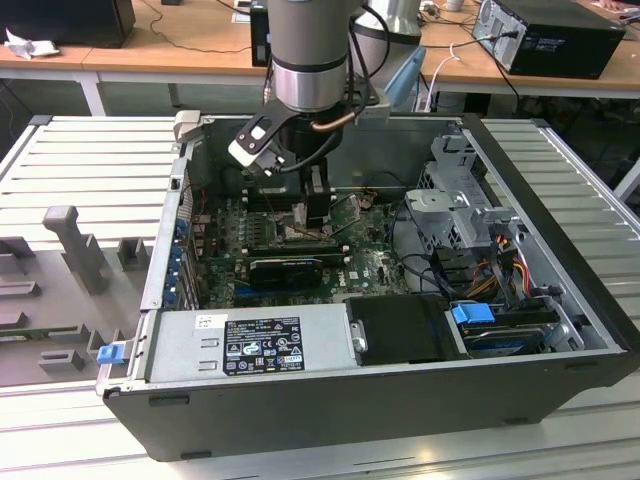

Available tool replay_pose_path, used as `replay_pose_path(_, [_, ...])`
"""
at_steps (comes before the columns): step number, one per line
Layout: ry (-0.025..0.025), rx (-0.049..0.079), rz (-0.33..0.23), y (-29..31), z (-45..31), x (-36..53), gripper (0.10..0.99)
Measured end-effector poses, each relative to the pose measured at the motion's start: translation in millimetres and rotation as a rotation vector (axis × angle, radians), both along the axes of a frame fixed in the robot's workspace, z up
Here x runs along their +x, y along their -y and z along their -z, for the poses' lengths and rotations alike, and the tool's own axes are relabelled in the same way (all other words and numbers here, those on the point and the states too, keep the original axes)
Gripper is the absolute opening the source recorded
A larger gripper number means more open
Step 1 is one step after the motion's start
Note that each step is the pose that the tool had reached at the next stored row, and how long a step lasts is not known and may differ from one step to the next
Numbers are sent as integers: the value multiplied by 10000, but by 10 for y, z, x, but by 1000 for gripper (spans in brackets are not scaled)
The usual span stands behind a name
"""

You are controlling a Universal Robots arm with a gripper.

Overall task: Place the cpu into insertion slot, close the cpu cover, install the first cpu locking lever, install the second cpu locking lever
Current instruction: 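Place the cpu into insertion slot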

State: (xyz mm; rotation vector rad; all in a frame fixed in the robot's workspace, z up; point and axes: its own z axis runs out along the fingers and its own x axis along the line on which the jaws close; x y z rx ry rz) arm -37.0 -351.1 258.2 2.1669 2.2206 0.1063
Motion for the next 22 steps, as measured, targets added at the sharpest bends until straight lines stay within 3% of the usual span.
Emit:
replay_pose_path(14, [-3, 0, 249, -65, 134, -41, 525])
replay_pose_path(20, [-3, 6, 249, -162, 186, -41, 525])
replay_pose_path(22, [-7, 6, 342, -201, 234, -41, 525])
